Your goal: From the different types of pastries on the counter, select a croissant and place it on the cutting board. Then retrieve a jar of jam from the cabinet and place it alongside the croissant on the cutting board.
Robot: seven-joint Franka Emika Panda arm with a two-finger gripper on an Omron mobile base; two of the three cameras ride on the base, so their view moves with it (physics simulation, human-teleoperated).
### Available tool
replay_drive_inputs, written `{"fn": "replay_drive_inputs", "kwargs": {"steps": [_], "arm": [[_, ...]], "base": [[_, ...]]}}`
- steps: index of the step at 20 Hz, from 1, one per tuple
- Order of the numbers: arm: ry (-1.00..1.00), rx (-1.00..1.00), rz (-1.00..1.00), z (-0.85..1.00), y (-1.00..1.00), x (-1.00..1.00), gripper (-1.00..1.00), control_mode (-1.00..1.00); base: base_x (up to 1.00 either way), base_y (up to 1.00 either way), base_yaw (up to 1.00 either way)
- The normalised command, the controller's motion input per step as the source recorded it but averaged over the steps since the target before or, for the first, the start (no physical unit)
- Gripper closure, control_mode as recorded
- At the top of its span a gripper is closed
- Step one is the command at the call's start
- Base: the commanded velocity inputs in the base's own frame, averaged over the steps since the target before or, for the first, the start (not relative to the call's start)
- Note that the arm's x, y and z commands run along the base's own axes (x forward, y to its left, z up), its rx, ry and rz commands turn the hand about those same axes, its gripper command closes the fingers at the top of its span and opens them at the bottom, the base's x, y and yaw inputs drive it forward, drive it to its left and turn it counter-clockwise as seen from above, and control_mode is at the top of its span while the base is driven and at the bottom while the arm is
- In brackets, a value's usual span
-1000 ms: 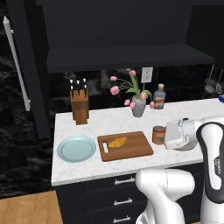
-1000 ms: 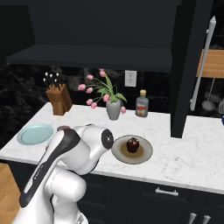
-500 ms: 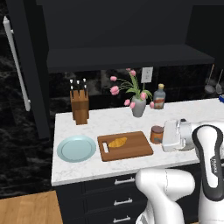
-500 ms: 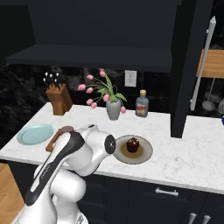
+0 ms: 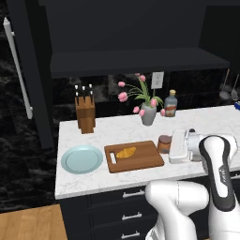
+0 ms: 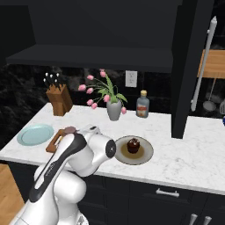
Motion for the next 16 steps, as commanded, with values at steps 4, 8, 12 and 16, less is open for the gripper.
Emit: {"fn": "replay_drive_inputs", "kwargs": {"steps": [4, 8, 12, 16], "arm": [[-0.02, 0.0, 0.0, -0.26, 0.02, 0.21, 1.0, -1.0], [-0.03, 0.0, 0.0, -0.19, 0.02, 0.24, 1.0, -1.0], [-0.03, 0.0, 0.0, -0.24, 0.14, 0.09, 1.0, -1.0], [-0.04, 0.0, 0.0, -0.3, 0.22, 0.0, 1.0, -1.0]], "base": [[0.0, 0.0, 0.0], [0.0, 0.0, 0.0], [0.0, 0.0, 0.0], [0.0, 0.0, 0.0]]}}
